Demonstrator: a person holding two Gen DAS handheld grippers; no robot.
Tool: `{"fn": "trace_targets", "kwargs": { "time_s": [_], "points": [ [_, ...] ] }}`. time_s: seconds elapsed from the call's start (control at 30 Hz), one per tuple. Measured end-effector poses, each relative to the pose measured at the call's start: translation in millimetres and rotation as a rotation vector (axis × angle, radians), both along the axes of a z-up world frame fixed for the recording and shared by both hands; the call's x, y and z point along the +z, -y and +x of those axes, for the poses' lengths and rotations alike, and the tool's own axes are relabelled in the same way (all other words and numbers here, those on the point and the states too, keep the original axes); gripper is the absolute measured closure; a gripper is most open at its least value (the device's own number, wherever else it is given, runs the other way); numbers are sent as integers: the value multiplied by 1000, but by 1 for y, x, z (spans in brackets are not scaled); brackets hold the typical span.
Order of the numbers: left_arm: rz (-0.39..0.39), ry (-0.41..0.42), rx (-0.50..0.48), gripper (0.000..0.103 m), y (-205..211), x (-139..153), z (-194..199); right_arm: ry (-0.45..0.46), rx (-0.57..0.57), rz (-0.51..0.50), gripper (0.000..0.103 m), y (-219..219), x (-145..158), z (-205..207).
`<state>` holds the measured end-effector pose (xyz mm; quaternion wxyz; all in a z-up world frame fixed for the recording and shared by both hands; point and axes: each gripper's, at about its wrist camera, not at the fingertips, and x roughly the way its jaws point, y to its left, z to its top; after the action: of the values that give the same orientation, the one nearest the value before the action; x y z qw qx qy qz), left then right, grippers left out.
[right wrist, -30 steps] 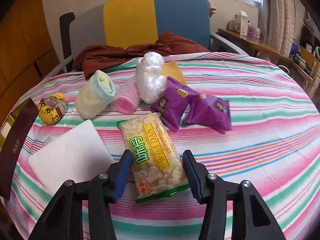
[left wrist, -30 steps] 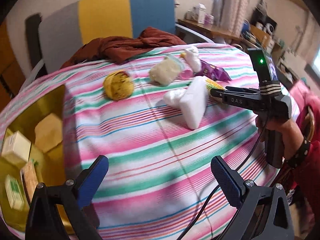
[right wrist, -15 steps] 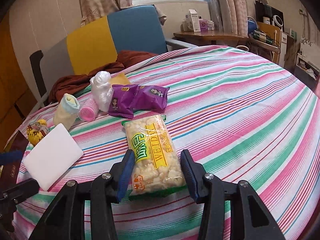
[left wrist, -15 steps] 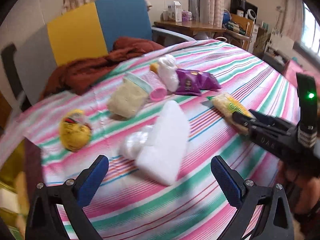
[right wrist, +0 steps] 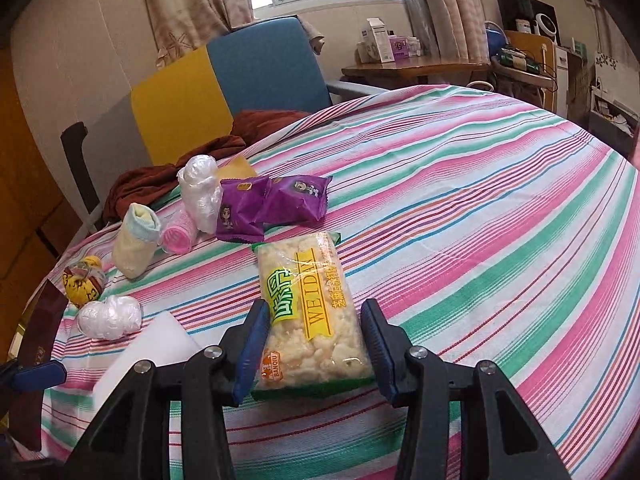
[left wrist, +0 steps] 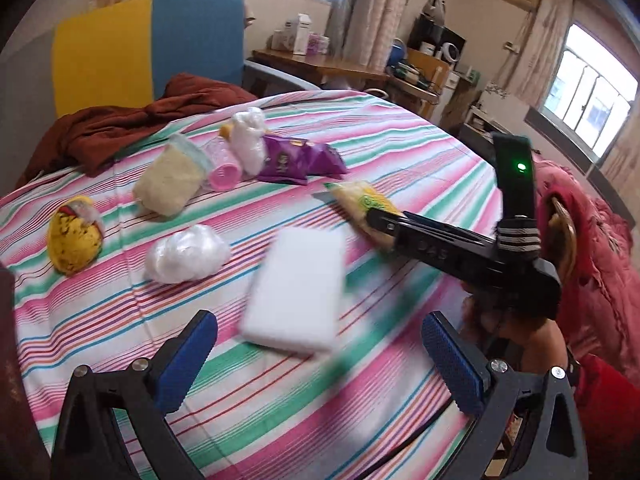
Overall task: Organize objects
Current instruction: 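Grasp the white sponge block with the left gripper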
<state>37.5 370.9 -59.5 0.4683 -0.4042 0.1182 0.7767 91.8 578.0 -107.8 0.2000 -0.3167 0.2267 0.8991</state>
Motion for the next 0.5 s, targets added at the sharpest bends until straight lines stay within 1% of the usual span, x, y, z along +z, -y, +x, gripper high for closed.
{"fn": "trace_targets", "kwargs": {
  "time_s": [0.03, 0.1, 0.2, 0.23, 0.33, 0.37, 0.4, 0.43, 0.47, 0.5],
  "points": [
    [-21, -12, 22, 0, -2, -1, -2, -4, -1, -4, 56, 0, 0, 1],
    [-45, -12, 27, 1, -7, -5, -8, -7, -2, -8, 56, -1, 0, 1],
    [-84, -27, 1, 0, -19, -12, -9, -9, -6, -5, 57, -1, 0, 1],
    [-114, -32, -12, 1, -27, -17, -9, -9, -9, -4, 57, -1, 0, 1],
    [-160, -38, -17, 1, -39, -28, -13, -7, -12, 1, 58, -1, 0, 1],
    [-166, -30, -17, 2, -41, -32, -15, -7, -13, 1, 58, -1, 0, 1],
    [-172, -20, -20, 6, -44, -37, -17, -8, -13, 1, 58, -1, 0, 1],
    [-184, -15, -20, 12, -46, -41, -19, -7, -14, 2, 58, -1, 0, 1],
    [-190, -34, -14, 13, -47, -42, -19, -6, -14, 2, 58, -1, 0, 0],
    [-187, -48, -13, 16, -46, -41, -18, -6, -15, 4, 58, 0, 0, 0]
  ]
}}
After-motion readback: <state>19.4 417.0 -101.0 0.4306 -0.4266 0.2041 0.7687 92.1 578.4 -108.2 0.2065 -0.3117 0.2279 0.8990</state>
